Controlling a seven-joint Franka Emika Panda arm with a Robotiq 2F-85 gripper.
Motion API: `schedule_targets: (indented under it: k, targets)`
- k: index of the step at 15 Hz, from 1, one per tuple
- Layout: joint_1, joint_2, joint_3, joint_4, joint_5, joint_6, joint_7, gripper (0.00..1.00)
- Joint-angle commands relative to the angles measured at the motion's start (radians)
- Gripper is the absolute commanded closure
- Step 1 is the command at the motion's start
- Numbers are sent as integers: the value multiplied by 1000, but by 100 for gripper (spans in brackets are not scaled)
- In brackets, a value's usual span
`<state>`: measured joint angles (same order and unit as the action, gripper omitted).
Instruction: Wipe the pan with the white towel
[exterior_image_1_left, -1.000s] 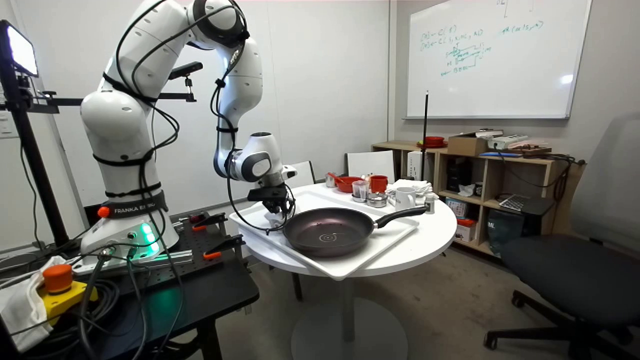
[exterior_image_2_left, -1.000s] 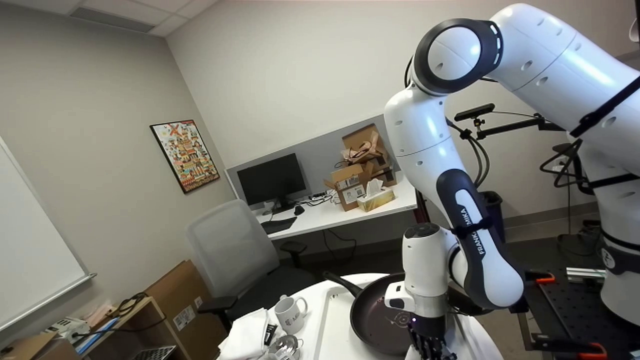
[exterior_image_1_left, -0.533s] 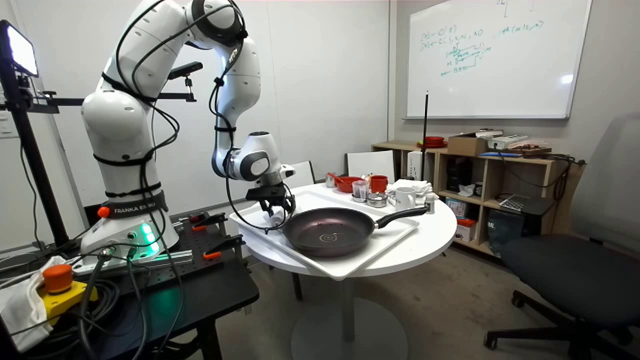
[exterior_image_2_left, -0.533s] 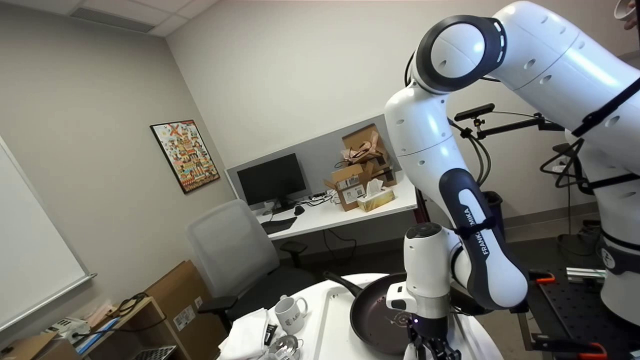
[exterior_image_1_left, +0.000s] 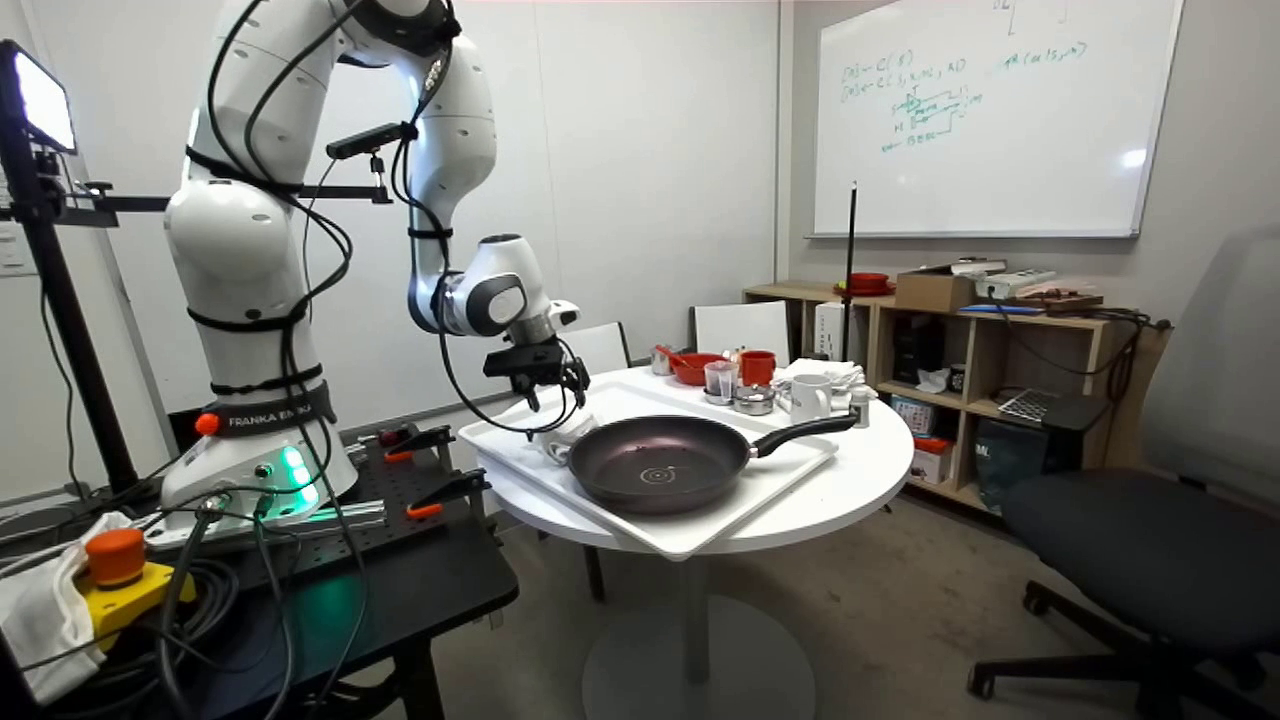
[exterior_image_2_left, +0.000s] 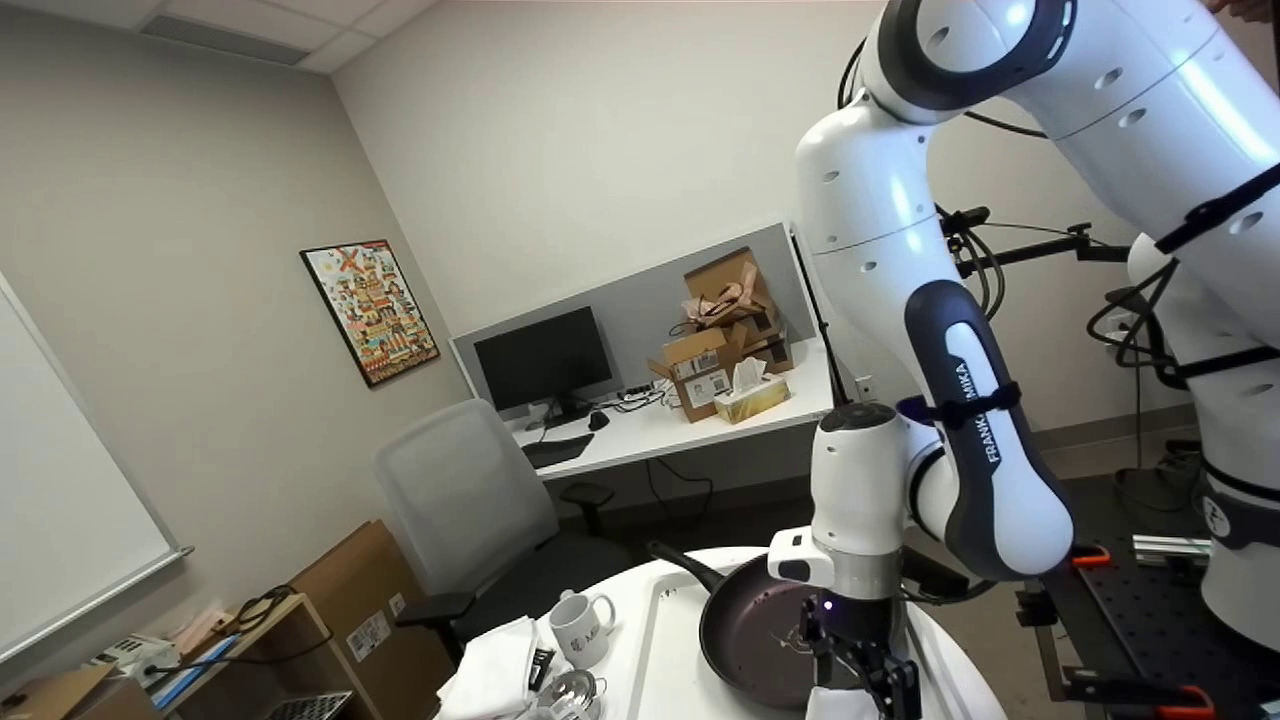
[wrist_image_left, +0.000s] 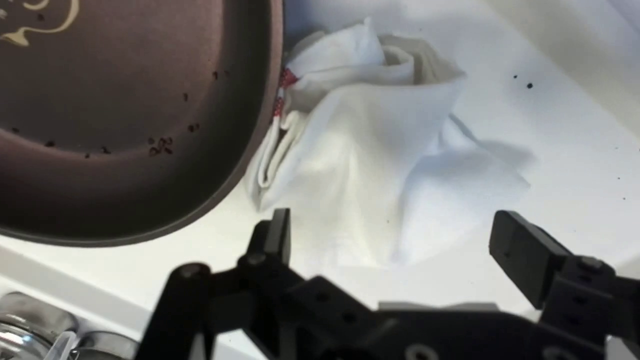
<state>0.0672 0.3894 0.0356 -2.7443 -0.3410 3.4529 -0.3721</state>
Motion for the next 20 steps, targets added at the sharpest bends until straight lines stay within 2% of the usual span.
schedule_targets:
  k: [1, 2, 5, 6, 9, 10, 11, 14, 15, 17, 20]
  targets:
    - [21, -152, -26, -109, 35, 0, -4, 0]
    - [46, -93, -69, -40, 20, 0, 12, 0]
    - [17, -128, -105, -39, 15, -13, 39, 0]
    - [-27, -133, -79, -33, 32, -25, 34, 0]
    - [-118, -172, -64, -58, 8, -32, 88, 0]
    - [-159, -157, -44, -28, -6, -44, 119, 0]
    - [-191, -166, -45, -28, -56, -50, 175, 0]
    - [-288, -187, -8, -32, -113, -69, 258, 0]
    - [-233, -150, -32, -28, -41, -32, 169, 0]
    - [-271, -159, -18, -29, -60, -40, 197, 0]
    - [-277, -160, -12, -29, -62, -41, 206, 0]
